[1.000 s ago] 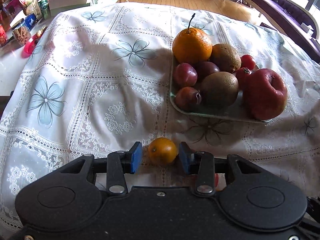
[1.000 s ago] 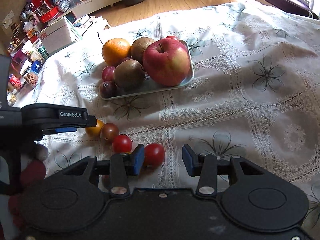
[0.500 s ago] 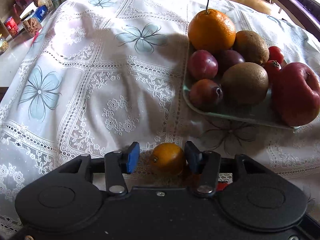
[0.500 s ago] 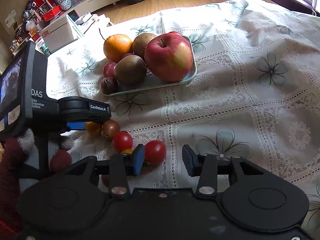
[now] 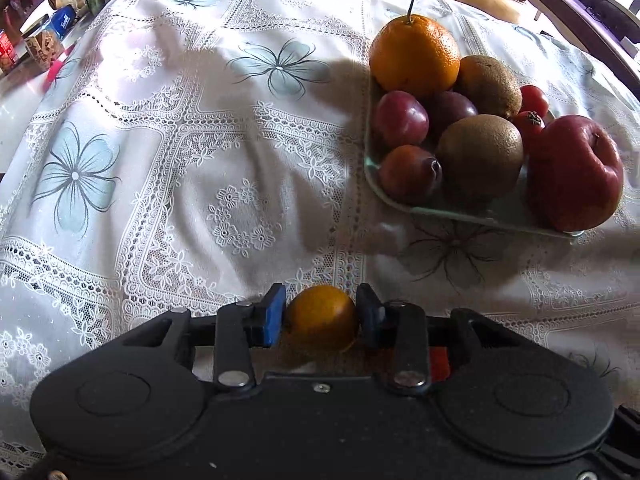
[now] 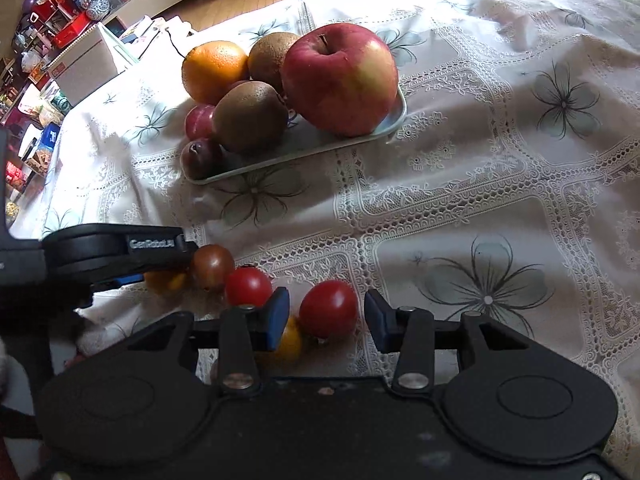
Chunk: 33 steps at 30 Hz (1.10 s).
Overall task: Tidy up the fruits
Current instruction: 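Grasp the orange tomato with the left tool while the right tool grasps the red tomato, then carry both tomatoes over the gold tray and open both tools to release them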
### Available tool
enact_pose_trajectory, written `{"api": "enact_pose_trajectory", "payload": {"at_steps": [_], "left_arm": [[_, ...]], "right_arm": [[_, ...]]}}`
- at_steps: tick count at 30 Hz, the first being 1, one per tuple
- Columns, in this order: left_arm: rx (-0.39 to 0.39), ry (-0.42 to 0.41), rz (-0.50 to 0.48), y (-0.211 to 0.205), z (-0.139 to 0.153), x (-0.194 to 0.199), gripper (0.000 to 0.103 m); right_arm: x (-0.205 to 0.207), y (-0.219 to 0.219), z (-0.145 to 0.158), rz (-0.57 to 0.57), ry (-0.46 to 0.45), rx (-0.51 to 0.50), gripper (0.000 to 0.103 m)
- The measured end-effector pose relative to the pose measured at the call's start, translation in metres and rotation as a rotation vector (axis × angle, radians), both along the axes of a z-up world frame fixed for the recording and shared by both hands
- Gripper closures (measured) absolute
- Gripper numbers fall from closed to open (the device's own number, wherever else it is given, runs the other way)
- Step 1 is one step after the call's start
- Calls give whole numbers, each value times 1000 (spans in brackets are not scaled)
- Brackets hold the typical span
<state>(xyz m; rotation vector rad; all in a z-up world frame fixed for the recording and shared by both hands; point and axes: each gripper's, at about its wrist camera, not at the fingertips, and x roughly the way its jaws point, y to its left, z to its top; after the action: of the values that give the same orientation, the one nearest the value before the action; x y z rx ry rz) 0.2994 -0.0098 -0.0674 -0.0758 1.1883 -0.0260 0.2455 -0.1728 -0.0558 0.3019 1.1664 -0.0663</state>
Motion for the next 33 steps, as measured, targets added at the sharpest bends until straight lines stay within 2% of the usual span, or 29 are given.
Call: {"api": "enact_pose_trajectory", "payload": {"at_steps": [6, 9, 12, 17, 20, 27, 33], "left_arm": [[-39, -8, -12, 14, 18, -9, 57], [-40, -12, -22, 17, 28, -18, 57], [-34, -8, -26, 18, 37, -29, 57], [-31, -35, -50, 14, 51, -59, 57], [-5, -52, -73, 7, 59, -80, 57], [-32, -87, -108, -1, 71, -131, 57], [-17, -150, -122, -7, 75, -176, 57]], "right_arm": [[6, -8, -11, -18, 32, 29, 58], [5, -6, -8, 26, 32, 24, 71], [2, -6, 0, 43, 27, 20, 71], [-12, -16, 26, 45, -33, 31, 71], [-28, -25, 48, 44, -70, 41, 71], [-88, -41, 87, 45, -144, 44, 70], [-148, -32, 90, 40, -190, -84, 70]]}}
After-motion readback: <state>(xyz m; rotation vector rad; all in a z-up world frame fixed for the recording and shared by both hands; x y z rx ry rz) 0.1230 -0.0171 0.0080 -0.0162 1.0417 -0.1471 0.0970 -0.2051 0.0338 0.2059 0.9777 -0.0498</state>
